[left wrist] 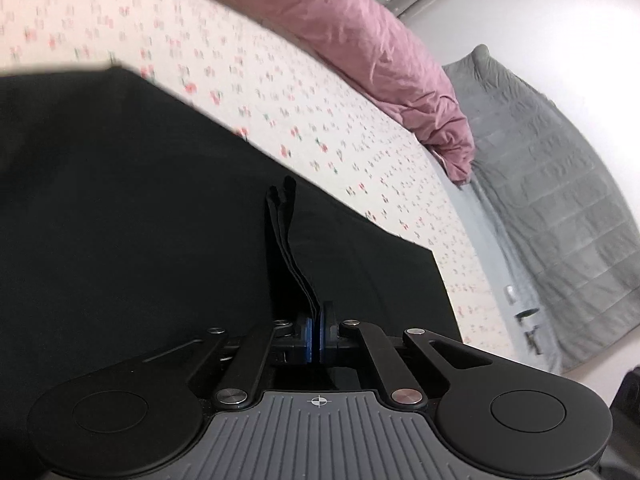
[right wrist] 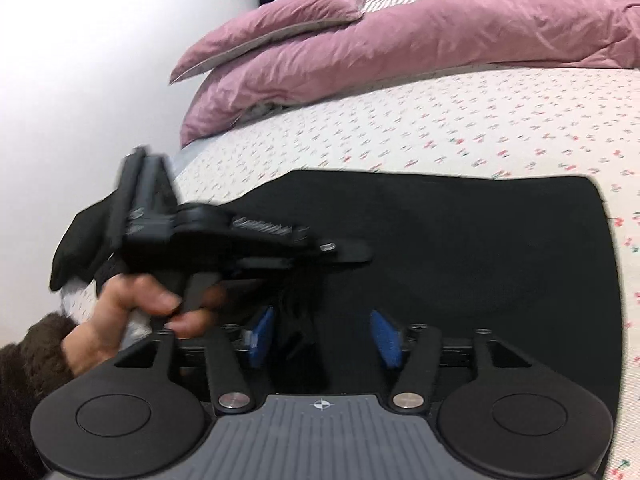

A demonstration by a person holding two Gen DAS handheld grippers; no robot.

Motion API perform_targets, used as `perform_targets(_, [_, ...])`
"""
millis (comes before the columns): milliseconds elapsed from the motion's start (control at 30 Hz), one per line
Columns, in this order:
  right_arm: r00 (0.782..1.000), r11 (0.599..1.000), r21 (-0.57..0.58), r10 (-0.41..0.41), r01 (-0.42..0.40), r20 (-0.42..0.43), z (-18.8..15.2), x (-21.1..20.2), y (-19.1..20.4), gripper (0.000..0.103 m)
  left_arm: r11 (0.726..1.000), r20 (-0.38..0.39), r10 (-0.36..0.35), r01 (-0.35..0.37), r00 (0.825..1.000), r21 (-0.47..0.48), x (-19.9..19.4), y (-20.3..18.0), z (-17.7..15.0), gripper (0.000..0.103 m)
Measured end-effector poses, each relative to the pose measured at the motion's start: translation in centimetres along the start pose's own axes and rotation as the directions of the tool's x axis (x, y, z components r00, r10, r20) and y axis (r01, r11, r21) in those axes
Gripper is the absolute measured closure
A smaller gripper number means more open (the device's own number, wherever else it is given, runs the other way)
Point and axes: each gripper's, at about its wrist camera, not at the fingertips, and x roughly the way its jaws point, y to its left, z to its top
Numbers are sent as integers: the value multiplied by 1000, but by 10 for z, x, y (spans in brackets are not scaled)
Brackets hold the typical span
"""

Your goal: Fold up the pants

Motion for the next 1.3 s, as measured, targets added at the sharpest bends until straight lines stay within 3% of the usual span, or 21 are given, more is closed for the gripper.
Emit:
perform_targets(233, [997,997,31,-75,75,-21,9,16,-7,33,979,67,130,-139,989,150,-52,6,9,103])
perform_targets(367, [995,996,-11,-89,89,-50,12,33,3,29,958,94,221,-234,971,164,-74,19,13,103])
perform_targets(500, [993,994,-54,-97,93,-72,16,49,16,25,949,132,261,-279,956,144,-98,38,12,103])
perform_targets(733, [983,978,-161,-149,130,-111,27,76,39,20,903,235,354,-397,905,167,-147,67,13,102])
perform_targets(867, [983,969,-211,-152,127,-106,37,91,55,15,882,276,405,-452,872,135,-177,93,15,102])
perform_targets(967, [987,963,-223,-159,148,-32,38,101,65,15,887,287,420,-456,861,71,-200,116,19,102])
perform_targets(1067, [983,952,-247,-170,183,73,29,105,72,11,881,319,442,-473,838,23,-224,132,18,102])
perform_targets(1167, [980,943,-270,-178,196,93,23,110,77,9,875,337,463,-484,820,-25,-237,143,18,102])
perform_targets(1300, [979,929,-312,-174,198,103,18,113,82,8,843,354,520,-534,777,-64,-253,154,18,102])
